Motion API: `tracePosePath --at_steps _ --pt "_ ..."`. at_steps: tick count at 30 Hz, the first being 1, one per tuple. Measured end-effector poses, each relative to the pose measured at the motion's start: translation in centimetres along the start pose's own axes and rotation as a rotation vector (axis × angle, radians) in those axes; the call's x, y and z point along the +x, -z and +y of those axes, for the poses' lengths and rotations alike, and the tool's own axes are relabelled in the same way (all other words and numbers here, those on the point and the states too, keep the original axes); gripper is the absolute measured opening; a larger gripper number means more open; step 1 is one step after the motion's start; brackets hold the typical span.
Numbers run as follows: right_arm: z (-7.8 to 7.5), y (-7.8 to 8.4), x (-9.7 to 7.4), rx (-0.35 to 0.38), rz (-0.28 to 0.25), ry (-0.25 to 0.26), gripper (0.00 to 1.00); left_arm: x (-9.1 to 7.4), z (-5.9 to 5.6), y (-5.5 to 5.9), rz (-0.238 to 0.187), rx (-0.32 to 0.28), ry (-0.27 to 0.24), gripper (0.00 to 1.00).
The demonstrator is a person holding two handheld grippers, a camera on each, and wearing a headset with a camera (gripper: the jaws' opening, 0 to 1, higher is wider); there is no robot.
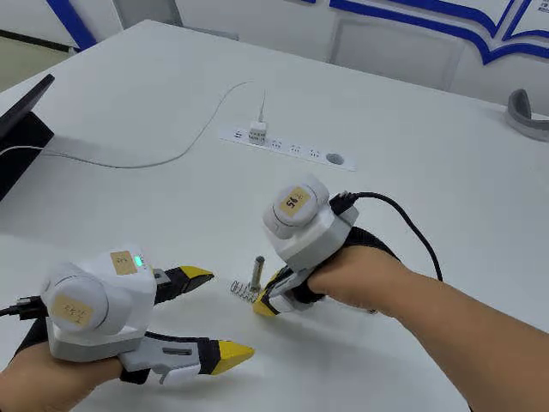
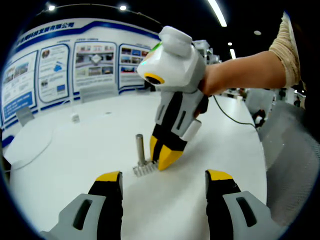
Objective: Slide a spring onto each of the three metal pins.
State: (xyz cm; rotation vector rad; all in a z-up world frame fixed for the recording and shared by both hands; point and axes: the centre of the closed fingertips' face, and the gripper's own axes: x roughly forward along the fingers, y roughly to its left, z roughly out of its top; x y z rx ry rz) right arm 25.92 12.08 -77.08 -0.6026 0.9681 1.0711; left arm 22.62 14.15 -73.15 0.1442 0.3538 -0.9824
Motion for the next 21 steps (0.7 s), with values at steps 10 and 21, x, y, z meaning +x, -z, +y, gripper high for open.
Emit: tracePosePath --at_steps 10,21 --pt "1.2 0.7 -1.1 -0.093 0.015 -0.041 0.11 0.2 -0.4 0.3 0.014 0.015 0.013 0.66" --pt "2.5 1.1 -2.9 -0.190 0.033 -0.067 0.11 0.5 -1.5 0.2 0.012 0.034 0.045 0.57"
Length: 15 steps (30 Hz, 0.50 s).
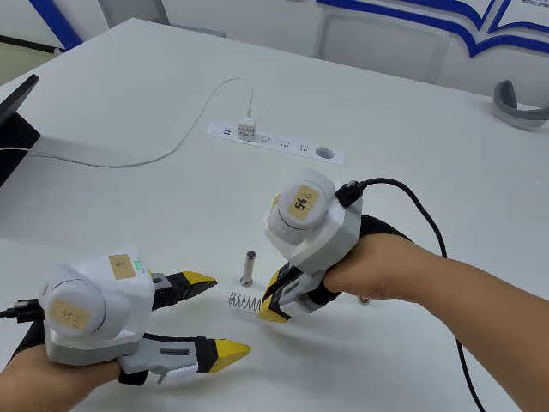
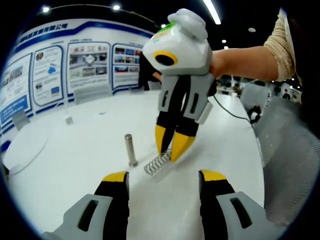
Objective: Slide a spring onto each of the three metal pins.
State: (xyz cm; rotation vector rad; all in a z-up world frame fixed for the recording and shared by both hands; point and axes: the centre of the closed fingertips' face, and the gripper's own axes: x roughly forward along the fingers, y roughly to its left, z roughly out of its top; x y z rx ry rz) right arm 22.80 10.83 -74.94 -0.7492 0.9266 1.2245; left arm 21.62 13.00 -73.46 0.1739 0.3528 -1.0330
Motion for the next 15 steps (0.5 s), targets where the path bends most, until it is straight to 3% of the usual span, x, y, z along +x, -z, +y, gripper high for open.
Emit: tracePosePath --at_steps 15 --pt "1.3 0.3 -1.6 -0.103 0.020 -0.038 0.11 0.3 -0.9 -0.6 -0.013 0.024 0.037 0.44"
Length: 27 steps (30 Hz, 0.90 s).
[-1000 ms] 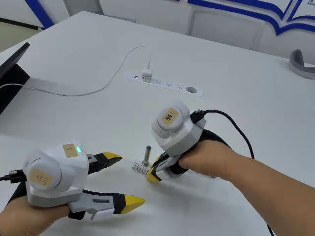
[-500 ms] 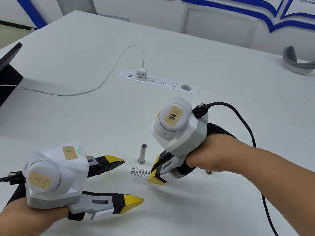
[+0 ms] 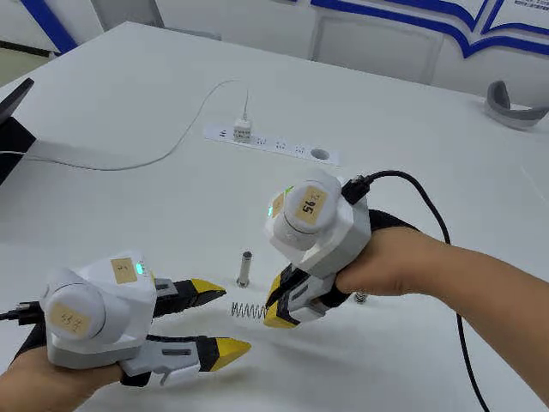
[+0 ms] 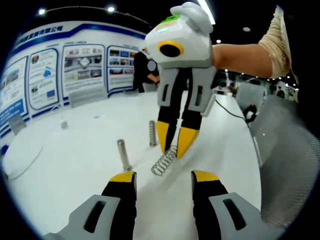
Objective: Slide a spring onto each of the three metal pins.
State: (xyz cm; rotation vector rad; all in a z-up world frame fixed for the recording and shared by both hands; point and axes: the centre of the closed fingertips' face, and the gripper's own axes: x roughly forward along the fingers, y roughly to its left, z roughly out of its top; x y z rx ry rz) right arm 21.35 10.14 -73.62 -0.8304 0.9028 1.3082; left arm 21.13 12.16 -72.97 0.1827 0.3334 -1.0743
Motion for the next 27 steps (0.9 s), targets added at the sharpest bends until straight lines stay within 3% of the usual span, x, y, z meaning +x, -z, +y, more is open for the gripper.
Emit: tracePosePath --at_steps 18,27 --pt "0.7 0.0 -0.4 -0.107 0.032 -0.036 0.11 0.2 -1.0 -0.9 -0.028 0.059 0.033 0.25" --pt "1.1 0.1 -0.5 -0.144 0.049 -0.051 0.11 0.4 -1.2 -0.8 -0.026 0.107 0.043 0.15"
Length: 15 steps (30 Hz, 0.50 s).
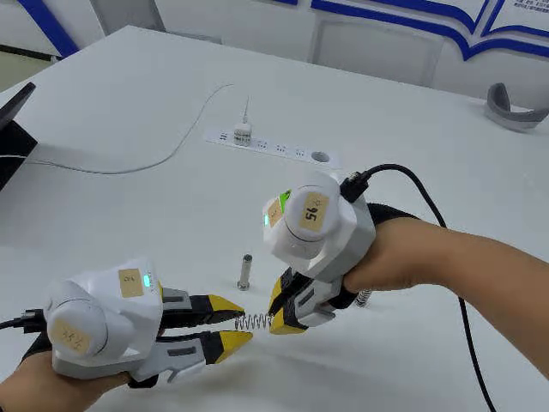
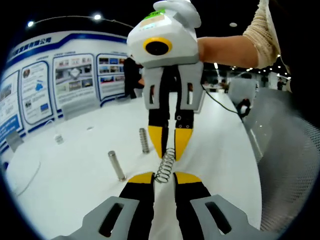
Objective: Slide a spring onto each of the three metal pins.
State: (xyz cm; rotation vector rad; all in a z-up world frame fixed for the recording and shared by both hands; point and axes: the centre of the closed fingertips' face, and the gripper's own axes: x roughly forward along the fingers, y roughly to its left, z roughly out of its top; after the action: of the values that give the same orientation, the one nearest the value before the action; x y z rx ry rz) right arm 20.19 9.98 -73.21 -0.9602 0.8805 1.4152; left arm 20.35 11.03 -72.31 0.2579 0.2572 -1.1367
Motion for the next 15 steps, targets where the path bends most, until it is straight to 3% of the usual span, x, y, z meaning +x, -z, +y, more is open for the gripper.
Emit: tracePosePath --at_steps 8,15 --pt "0.2 -0.1 -0.5 -0.015 0.010 -0.005 0.11 0.1 -0.1 0.1 0.006 0.018 0.006 0.12" --pt "0.3 -1.2 -1.4 -0.027 -0.001 -0.002 0.11 0.0 -0.1 0.2 0.010 0.021 0.007 0.12"
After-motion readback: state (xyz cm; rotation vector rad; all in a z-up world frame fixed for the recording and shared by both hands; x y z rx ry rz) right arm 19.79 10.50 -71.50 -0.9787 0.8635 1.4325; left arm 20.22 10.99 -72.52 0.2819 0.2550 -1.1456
